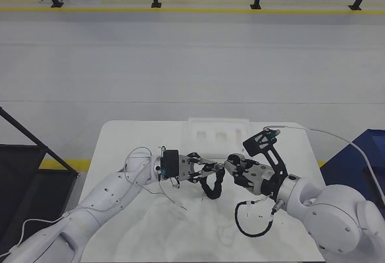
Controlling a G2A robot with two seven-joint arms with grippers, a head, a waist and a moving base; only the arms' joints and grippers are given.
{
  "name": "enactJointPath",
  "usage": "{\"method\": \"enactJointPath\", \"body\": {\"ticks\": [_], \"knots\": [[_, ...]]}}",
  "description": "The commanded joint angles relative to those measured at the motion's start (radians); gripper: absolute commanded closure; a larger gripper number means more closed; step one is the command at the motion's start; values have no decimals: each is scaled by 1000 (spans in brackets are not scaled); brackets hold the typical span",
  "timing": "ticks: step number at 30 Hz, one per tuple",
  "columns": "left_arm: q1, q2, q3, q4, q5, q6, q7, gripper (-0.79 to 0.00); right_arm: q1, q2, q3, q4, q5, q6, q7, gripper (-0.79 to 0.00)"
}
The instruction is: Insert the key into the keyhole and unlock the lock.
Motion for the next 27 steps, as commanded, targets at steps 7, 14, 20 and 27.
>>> {"method": "enactJointPath", "body": {"ticks": [7,14,20,27], "knots": [[8,0,-15,-8,-3,0,-19,0,8,0,-9,1,-10,2,14,0],[16,3,-29,-23,12,14,-40,0,14,0,-17,-2,-42,11,18,0],[28,9,-49,-48,16,19,-84,0,24,-1,-40,2,-82,16,24,0],[45,17,-71,-82,18,4,-113,0,41,-6,-68,19,-97,25,25,0]]}}
